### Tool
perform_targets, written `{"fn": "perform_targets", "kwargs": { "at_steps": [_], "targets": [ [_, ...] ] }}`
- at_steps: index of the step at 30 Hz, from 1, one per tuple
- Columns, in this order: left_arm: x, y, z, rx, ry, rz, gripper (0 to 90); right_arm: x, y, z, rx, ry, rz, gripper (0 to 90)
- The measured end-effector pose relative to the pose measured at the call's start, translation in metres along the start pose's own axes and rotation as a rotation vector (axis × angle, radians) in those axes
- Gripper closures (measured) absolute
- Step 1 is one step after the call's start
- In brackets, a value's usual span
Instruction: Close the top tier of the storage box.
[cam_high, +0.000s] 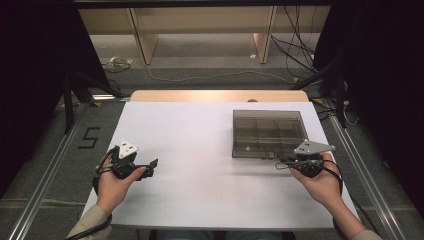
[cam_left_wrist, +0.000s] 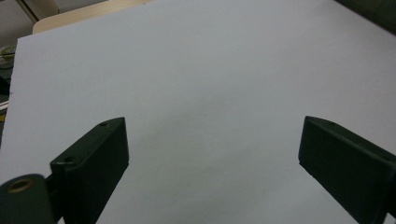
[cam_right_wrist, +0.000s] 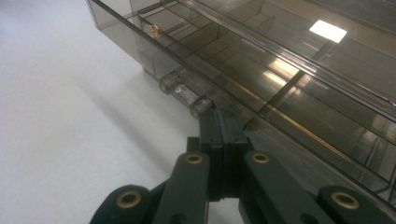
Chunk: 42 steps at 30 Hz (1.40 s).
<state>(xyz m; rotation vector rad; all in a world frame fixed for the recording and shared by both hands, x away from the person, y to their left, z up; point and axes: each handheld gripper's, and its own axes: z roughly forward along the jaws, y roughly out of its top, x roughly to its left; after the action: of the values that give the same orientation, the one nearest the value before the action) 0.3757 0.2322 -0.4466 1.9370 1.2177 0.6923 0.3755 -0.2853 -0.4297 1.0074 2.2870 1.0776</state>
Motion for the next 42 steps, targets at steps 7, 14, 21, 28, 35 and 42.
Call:
{"fn": "perform_targets", "kwargs": {
  "at_steps": [7, 14, 21, 28, 35, 42],
  "targets": [
    [-0.0001, 0.0001, -0.0001, -0.001, 0.000, -0.001, 8.4, -0.0007, 0.0006, 0.0007, -0.004, -0.003, 0.001, 90.0],
    [-0.0003, 0.0002, 0.0002, -0.004, 0.002, -0.002, 8.4, -0.0014, 0.0015, 0.0014, -0.004, -0.005, 0.002, 90.0],
    [-0.0003, 0.0002, 0.0003, -0.003, 0.000, -0.003, 8.4, -0.0023, 0.0023, 0.0022, -0.003, -0.007, 0.002, 90.0],
    [-0.0005, 0.0003, 0.0004, -0.003, -0.001, -0.003, 8.4, -0.0032, 0.0032, 0.0034, -0.004, -0.010, 0.002, 90.0],
    [-0.0005, 0.0002, 0.0008, -0.001, -0.001, -0.003, 8.4, -0.0041, 0.0041, 0.0046, -0.005, -0.011, 0.004, 90.0],
    [-0.0003, 0.0002, 0.0005, 0.003, -0.002, 0.002, 8.4, -0.0053, 0.0051, 0.0058, -0.007, -0.015, 0.006, 90.0]
  ]
}}
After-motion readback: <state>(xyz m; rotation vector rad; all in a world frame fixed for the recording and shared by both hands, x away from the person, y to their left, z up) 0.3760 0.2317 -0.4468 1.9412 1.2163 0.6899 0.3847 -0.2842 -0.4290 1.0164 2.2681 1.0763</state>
